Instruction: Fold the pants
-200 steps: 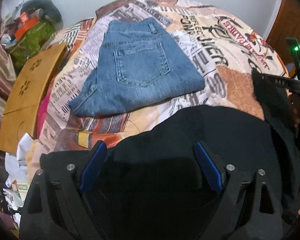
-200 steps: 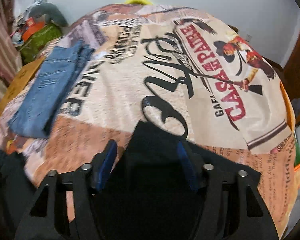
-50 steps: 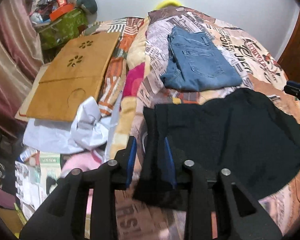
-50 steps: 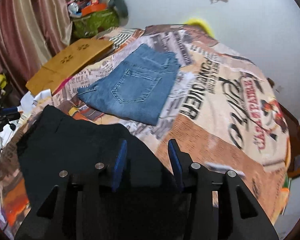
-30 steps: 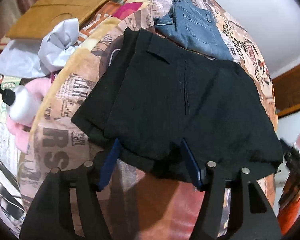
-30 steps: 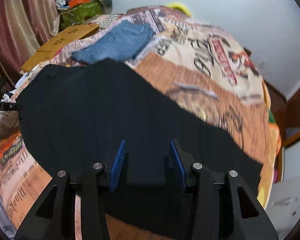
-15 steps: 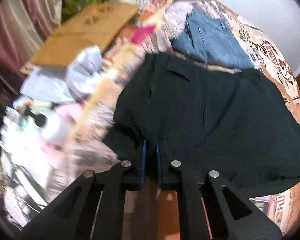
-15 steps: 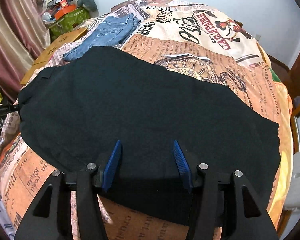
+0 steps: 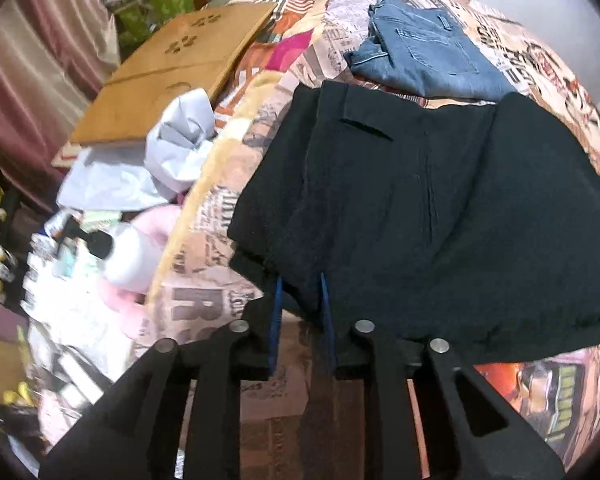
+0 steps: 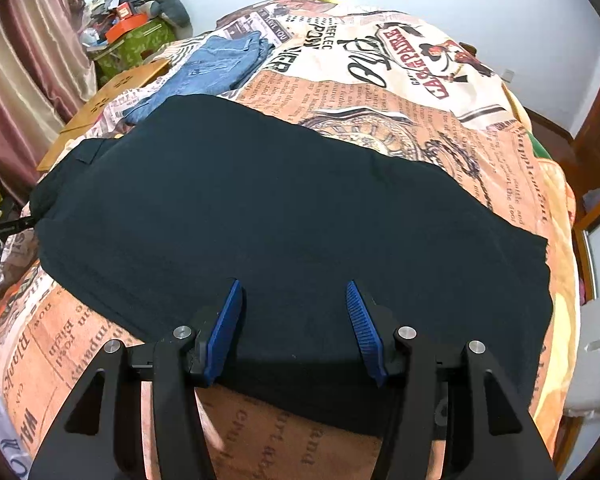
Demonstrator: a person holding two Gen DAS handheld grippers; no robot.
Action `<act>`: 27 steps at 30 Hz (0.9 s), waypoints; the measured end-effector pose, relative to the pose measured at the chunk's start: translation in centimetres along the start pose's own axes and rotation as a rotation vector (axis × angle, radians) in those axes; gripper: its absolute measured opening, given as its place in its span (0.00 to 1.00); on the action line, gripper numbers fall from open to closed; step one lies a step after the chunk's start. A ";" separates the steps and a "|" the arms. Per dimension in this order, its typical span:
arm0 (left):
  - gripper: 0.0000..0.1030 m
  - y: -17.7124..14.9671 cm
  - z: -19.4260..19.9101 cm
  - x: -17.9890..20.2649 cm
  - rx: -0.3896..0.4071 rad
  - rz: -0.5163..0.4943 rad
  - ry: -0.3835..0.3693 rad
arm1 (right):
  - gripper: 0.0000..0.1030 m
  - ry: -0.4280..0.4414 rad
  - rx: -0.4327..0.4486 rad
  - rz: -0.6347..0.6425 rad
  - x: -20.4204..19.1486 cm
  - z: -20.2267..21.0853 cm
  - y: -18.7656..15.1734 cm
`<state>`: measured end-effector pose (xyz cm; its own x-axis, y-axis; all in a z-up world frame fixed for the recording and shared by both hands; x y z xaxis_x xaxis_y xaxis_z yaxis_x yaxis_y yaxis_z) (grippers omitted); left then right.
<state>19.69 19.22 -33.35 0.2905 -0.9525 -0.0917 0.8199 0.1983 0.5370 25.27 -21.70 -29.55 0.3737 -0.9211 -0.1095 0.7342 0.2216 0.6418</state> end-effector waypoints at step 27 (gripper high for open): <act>0.62 4.7 3.1 22.2 0.049 -0.326 -0.267 | 0.49 -0.263 0.086 -0.311 19.4 5.2 -2.0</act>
<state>28.49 -1.66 -30.24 -0.1238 -0.9912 -0.0466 0.8217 -0.1287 0.5553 28.05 -41.68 -29.01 -0.0243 -0.9927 -0.1182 0.7353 -0.0978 0.6707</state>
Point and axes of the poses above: each gripper's, at about its wrist camera, not at the fingertips, and z roughly against the way its jaws point, x to its right, y to its top, the point moved 4 cm from there along -z, roughly the way its jaws point, and after that the axes turned 9 degrees about x, right-handed, at the moved point
